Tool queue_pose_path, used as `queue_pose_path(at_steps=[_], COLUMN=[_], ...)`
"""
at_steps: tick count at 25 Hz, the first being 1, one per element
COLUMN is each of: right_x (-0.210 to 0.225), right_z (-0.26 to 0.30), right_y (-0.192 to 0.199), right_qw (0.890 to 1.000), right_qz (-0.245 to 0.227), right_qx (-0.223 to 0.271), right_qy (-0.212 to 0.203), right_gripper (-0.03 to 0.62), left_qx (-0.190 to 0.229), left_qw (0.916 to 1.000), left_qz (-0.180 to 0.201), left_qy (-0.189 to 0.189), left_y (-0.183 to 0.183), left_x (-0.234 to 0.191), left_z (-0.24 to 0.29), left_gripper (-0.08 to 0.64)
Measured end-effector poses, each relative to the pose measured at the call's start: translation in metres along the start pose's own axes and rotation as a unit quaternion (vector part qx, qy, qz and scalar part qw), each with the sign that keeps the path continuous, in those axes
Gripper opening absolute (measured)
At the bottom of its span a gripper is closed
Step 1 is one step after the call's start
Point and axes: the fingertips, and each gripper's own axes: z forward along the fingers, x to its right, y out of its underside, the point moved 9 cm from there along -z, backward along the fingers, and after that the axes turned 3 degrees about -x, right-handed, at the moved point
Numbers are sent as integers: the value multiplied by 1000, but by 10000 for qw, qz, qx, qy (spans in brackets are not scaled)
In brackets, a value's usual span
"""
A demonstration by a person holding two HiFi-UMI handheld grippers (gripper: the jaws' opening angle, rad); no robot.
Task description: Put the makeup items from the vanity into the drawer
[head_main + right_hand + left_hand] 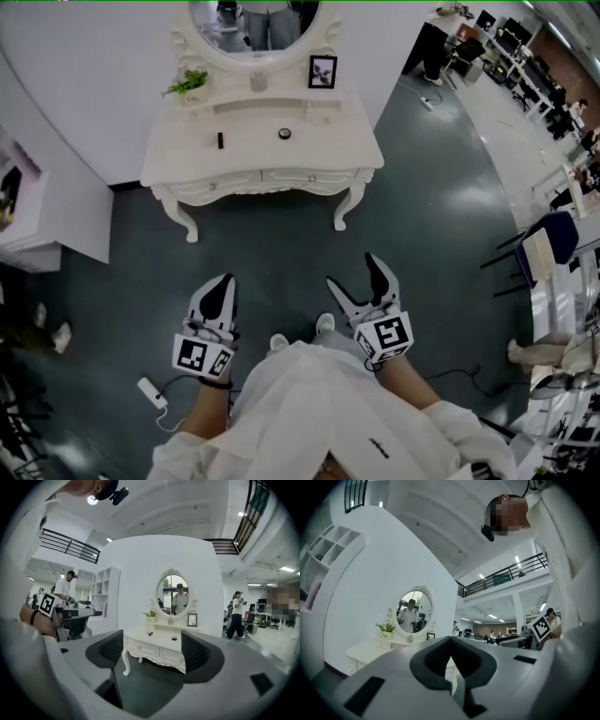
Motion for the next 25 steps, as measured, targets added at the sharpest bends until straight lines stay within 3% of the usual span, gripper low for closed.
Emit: queue_pose_path(at_steps=[12,25], right_x=[25,130], right_z=[47,145], right_y=[-5,-19], right_qw=[9992,9953], right_qz=[14,111], right_qx=[-78,-53], right_qy=[-400,-956], right_gripper=[423,423], left_qx=[-25,-110], left_qw=[9999,9997], left_qz=[84,172], left_qy=[96,-151], left_y=[-5,-6], left_x=[-7,-35], left_z=[45,191], left_gripper=[26,26])
